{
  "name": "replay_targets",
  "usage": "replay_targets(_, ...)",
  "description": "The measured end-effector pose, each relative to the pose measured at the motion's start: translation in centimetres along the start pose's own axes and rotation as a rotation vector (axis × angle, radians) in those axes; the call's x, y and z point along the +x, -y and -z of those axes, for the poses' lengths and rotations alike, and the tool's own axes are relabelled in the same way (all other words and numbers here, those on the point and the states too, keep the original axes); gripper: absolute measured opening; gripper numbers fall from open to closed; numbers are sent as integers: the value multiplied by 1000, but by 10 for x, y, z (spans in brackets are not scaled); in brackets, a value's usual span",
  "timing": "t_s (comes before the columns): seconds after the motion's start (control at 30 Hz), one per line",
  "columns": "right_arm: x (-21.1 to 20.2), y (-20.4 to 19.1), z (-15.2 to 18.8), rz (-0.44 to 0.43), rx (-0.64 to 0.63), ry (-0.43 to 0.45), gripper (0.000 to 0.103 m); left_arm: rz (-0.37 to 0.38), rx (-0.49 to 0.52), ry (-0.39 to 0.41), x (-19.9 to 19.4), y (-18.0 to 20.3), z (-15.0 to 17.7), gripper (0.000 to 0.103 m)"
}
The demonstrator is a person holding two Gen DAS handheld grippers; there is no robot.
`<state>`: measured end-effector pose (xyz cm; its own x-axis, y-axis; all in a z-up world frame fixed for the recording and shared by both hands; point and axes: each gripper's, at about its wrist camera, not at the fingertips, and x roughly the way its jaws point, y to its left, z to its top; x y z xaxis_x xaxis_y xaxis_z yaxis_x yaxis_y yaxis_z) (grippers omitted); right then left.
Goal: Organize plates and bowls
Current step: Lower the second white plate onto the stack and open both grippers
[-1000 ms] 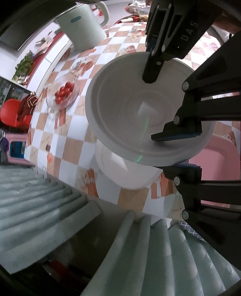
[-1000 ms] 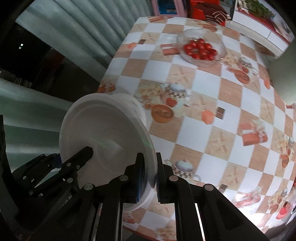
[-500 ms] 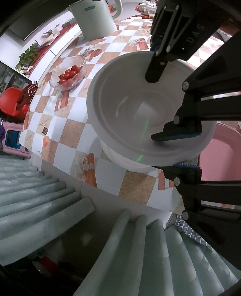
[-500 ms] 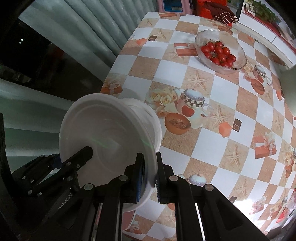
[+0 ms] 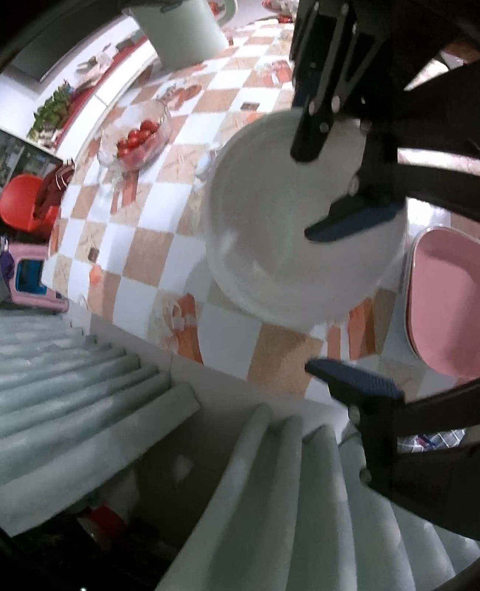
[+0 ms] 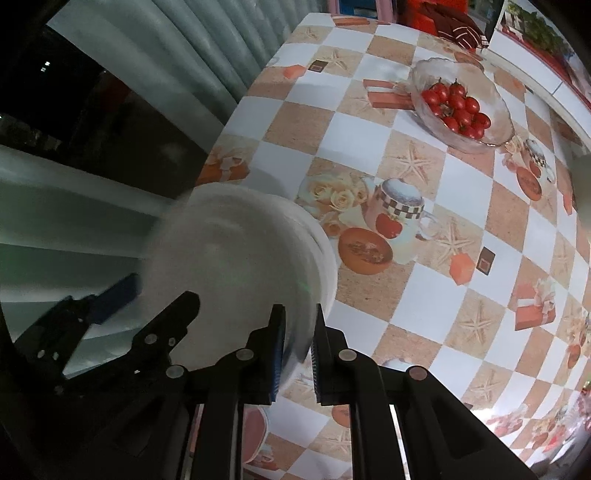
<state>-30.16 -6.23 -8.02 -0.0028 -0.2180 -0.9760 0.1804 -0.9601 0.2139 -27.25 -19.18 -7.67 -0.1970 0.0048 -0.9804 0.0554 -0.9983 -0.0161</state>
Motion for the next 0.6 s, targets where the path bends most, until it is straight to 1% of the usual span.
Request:
replay_targets(0.03,-1,2,0,10,2,2,29,-8,-9,5,-1,-3,1,79)
replay_targets(0.07,-2,4,0,17,5,4,36,-16,-17,13,-1,-5,1,79)
replay_targets(0.13,-6,12,1,20,21,15,75,-30,-44,27,-3,-13,3,81)
replay_targets(0.2,-9,19,2,2,43,19,90,-9,-65,44,-5,-18,6,92)
replay_targets(0.27,-14,22,5,-9,51,23,91,-4,-75,58,-8,-22,10,100)
replay_targets(0.3,-15,22,6,-9,49,24,91,-10,-78,57,-9,-23,12,103)
replay_targets(0.33,-15,23,7,-8,47,23,96,-2,-82,55,-9,-24,13,103)
replay_targets(0.37,-16,23,10,-8,44,23,103,13,-89,54,-10,-25,16,103)
replay_targets(0.6,-25,20,25,-14,43,36,103,15,-78,69,-22,-22,26,103)
